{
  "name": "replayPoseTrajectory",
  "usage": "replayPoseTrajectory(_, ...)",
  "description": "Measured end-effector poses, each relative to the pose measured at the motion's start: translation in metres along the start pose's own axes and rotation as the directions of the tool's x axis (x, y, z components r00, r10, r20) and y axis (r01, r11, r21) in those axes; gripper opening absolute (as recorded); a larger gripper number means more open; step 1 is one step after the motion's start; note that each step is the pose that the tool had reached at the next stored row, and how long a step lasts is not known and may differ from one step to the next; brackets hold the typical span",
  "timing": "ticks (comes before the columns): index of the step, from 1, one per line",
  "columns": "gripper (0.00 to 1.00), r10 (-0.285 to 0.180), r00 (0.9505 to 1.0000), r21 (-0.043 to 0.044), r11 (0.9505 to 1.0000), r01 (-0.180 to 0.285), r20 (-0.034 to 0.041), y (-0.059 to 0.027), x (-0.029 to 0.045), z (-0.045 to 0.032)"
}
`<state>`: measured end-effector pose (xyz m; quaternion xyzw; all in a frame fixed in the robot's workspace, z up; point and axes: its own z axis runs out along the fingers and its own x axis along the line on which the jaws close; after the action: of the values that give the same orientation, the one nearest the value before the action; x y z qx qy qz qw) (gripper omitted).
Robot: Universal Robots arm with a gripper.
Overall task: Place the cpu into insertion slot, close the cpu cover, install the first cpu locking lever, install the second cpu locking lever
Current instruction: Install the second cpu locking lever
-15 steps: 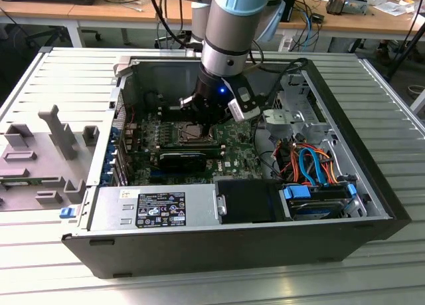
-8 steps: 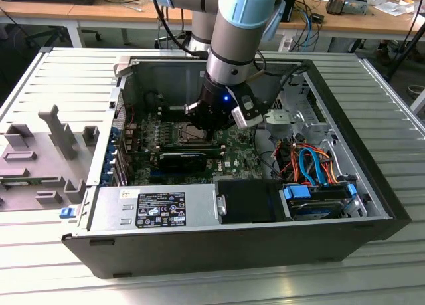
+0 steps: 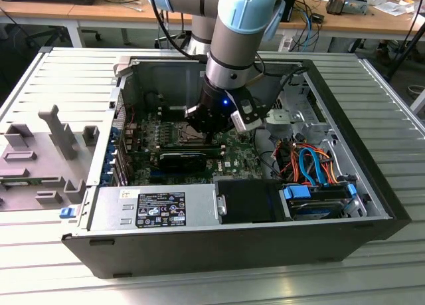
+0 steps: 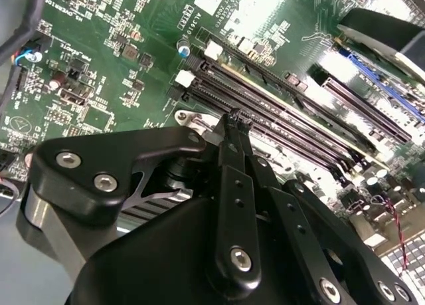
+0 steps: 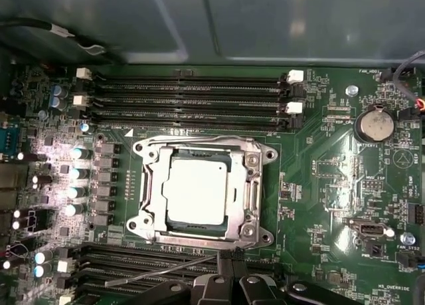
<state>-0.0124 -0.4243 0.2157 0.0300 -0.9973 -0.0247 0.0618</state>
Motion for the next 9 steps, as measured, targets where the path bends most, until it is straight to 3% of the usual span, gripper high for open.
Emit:
replayPoseTrajectory(3,0.11,0.0,1.0,0.0,1.0,0.0,0.0,-0.0001,0.0068,0.0027)
replayPoseTrajectory(9,0.11,-0.001,1.0,-0.0021,1.0,0.001,0.003,-0.0004,0.0367,0.0066)
